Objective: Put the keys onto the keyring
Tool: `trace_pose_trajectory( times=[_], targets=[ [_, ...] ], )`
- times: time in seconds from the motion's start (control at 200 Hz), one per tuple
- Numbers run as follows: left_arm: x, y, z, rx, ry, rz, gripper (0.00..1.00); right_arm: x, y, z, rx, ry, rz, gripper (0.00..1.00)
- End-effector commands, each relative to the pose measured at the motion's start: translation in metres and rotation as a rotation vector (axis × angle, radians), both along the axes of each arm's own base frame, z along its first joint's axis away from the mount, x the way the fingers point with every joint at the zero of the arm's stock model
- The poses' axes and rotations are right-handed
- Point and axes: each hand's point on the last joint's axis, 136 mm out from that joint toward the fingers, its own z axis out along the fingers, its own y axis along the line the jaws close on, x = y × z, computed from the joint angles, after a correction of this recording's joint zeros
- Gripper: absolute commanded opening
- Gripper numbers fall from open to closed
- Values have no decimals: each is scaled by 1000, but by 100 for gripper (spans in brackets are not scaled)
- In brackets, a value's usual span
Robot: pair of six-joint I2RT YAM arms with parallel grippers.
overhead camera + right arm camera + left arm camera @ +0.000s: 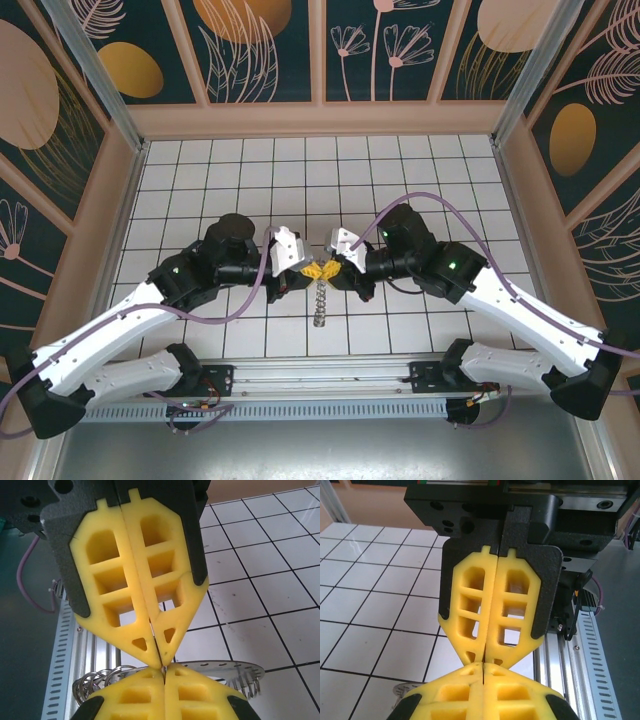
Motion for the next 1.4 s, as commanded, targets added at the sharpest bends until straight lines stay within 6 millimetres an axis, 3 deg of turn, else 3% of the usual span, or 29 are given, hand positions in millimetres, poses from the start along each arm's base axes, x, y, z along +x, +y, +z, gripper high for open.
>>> trace_pose_trajectory(
  times=[0.0, 0.025, 0.11, 0.21, 0.375, 0.801, 1.066, 1.391],
  targets=[
    [-4, -1, 17, -86, -29, -9, 0, -6, 3, 30, 94, -32, 25, 0],
    [-4, -1, 19, -96, -32, -6, 0, -6, 3, 28, 90, -30, 23, 0],
    [-4, 2, 27, -130, -43, 8, 0, -5, 2, 25, 87, -26, 12, 15],
    [-6, 3, 34, -173, -51, 13, 0, -4, 0, 21, 96, -19, -9, 26],
    [-7, 6, 43, -228, -69, 26, 0, -3, -4, 18, 110, -16, -34, 30],
    [-10, 4, 49, -264, -75, 3, 0, 2, -1, 19, 123, -30, -47, 29],
    [-12, 6, 56, -298, -89, 1, 0, 9, -3, 12, 102, -25, -74, 0],
    [-16, 10, 65, -348, -99, 3, 0, 21, -3, -4, 46, 0, -125, 0]
  ],
)
